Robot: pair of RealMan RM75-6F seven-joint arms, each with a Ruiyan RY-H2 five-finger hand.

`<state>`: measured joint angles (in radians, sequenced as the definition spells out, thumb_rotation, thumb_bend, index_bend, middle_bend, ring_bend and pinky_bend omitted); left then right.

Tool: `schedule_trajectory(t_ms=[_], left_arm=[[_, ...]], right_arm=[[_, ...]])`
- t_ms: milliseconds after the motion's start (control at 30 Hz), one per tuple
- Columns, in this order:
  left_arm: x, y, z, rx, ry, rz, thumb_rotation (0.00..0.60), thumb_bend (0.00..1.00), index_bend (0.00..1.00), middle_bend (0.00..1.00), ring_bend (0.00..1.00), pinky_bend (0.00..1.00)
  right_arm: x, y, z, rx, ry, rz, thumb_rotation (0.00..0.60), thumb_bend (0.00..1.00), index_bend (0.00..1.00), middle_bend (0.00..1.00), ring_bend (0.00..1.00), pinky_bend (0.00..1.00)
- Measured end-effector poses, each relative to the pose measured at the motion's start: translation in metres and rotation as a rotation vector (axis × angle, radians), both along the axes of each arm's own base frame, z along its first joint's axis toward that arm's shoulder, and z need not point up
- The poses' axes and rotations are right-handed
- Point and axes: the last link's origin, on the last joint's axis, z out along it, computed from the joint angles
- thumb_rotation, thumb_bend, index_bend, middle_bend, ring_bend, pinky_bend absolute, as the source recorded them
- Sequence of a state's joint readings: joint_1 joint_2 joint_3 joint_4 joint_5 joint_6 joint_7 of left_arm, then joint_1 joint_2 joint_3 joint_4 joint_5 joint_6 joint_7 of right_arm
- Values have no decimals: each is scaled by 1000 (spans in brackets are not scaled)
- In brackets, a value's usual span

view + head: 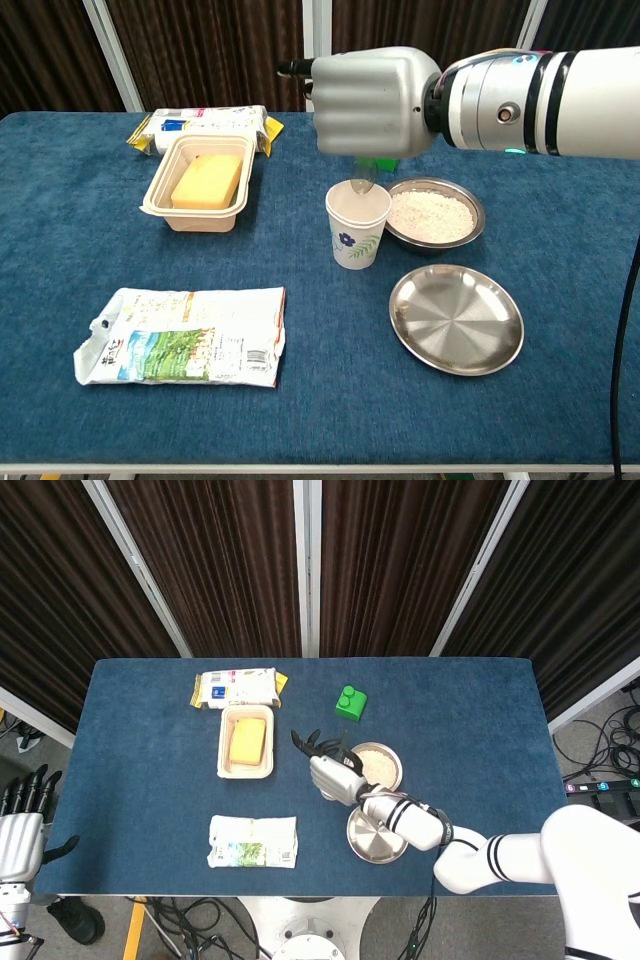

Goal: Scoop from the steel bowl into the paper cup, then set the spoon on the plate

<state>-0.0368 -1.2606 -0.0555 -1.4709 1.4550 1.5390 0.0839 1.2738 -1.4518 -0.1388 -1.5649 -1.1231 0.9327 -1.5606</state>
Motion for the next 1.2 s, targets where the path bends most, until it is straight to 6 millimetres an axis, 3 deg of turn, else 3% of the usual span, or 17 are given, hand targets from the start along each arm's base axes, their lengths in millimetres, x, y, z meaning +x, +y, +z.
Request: schedule_trajectory(t_ms=[400,700,1033,1200], left_arm=[[0,1,1,2,-2,2,600,0,134,106,4,35],[3,0,4,6,8,-9,600,0,135,106,4,35],[12,5,5,-1,21,-41,600,0,135,106,4,35],[15,8,7,-4,29,-50,600,0,135,106,4,35]], right_arm=[[-10,-1,3,39,-152,-112,600,366,599,556,281,0],[-26,-1,26,99,-452,-310,600,367,599,556,281,0],[-79,25,62,259,-782,-539,600,362,599,557,275,0],[-118,48,64,333,-894,-669,600,360,599,556,274,0]])
